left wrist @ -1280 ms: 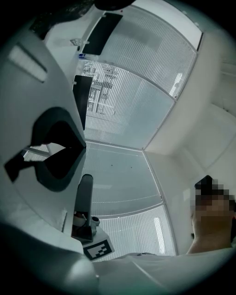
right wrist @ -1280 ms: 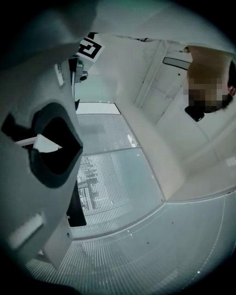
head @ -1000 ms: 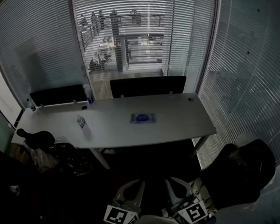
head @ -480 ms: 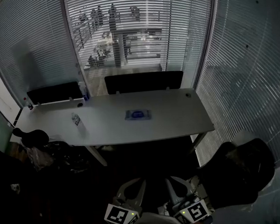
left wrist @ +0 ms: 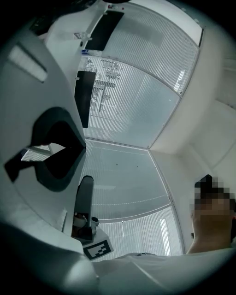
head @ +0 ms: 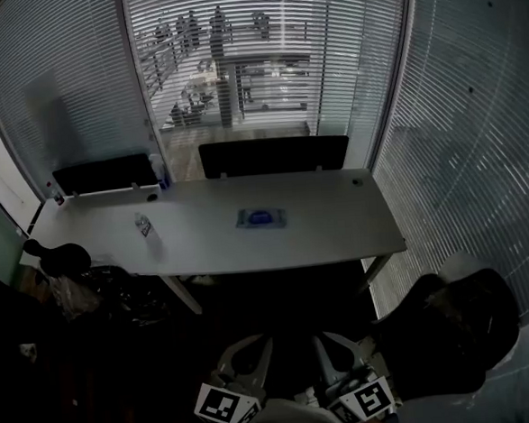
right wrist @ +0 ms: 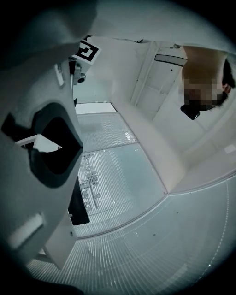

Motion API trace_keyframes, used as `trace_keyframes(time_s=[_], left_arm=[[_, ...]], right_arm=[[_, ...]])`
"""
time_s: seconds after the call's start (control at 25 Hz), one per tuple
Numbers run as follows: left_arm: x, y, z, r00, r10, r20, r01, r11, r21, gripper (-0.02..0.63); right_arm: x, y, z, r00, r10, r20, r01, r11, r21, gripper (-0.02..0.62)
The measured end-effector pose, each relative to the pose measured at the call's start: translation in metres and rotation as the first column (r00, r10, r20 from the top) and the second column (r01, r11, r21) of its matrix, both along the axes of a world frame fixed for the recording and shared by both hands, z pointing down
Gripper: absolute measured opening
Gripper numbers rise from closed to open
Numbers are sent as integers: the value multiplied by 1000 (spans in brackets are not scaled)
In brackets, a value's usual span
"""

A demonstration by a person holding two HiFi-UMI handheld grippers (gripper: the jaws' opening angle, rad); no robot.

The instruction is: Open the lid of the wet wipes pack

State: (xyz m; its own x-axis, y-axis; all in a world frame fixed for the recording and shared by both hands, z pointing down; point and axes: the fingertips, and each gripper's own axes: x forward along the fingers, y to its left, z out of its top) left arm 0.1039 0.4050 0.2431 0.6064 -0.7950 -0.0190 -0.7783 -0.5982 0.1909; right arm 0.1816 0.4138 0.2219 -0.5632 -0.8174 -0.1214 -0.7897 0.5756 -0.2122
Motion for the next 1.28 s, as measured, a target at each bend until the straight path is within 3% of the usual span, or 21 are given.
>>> trace_keyframes(time_s=[0.4,0.72,1.28], left_arm=[[-8,-35,0,1000,0,-4,0,1000,17,3],[-26,-92,8,1000,15,-24,-15,1000,-1,3],[-83,-211,-4,998,47,-42,-46,999,14,3]], right_arm=[[2,-33,4,999,39,-5,-39,999,13,0],[-9,-85,17,996,79,-39,-79,997,9,0],[-66,-202,5,990,116,-81,-115,993,20,0]])
